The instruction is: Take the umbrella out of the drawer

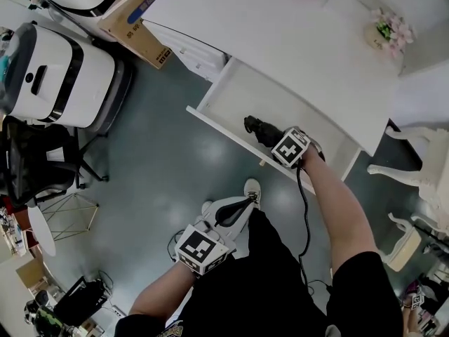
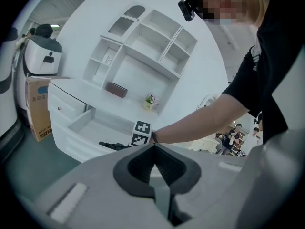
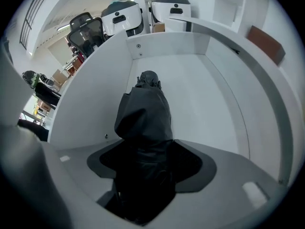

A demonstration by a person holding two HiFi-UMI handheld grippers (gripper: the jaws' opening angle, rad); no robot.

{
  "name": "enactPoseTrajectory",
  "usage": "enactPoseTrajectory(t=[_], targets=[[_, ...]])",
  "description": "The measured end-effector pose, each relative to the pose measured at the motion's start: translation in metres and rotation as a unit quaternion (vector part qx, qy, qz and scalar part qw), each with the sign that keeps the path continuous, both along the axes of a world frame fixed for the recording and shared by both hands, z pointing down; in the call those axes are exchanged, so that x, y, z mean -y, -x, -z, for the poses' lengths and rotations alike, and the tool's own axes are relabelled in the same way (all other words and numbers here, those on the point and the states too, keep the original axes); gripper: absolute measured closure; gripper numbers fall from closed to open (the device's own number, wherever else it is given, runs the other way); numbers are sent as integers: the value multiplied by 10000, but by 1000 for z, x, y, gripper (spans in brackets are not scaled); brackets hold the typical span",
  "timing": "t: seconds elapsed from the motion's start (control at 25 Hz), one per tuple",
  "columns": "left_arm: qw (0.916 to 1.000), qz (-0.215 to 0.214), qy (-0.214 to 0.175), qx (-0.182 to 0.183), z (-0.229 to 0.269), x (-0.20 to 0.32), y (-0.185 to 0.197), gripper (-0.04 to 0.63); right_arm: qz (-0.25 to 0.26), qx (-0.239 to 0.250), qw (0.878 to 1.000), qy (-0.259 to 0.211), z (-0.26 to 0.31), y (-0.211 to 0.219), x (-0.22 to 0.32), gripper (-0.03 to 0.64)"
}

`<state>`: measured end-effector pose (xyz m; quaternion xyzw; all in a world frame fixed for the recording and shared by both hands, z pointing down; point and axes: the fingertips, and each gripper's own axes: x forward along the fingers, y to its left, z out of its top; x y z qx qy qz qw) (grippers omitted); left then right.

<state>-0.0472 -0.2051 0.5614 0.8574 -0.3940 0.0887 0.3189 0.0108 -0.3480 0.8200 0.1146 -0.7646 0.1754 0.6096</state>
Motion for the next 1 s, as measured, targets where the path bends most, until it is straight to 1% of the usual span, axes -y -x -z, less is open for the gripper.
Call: enactPoseTrajectory(t=[0.28, 0.48, 0.6, 0.76, 0.88, 1.0], targets=[[9999, 97, 79, 44, -3, -7, 13, 595, 98, -310, 9994, -69, -15, 4, 1, 270], [9998, 135, 114, 38, -1, -7, 18, 595, 62, -144, 9998, -120, -12, 5, 0, 292], [9999, 96, 53, 41, 3, -8, 20, 595, 70, -48, 9998, -184, -7, 4, -1, 308], [9999, 111, 47, 52, 6, -12, 25, 595, -32, 279, 9987, -428, 9, 3, 1, 316], [9999, 113, 22, 57, 9, -15, 29, 595, -319, 614, 9951, -703, 29, -1, 6, 318], [9999, 68, -78, 51, 15, -14, 32, 595, -652, 926, 9883, -1025, 58, -4, 14, 318]])
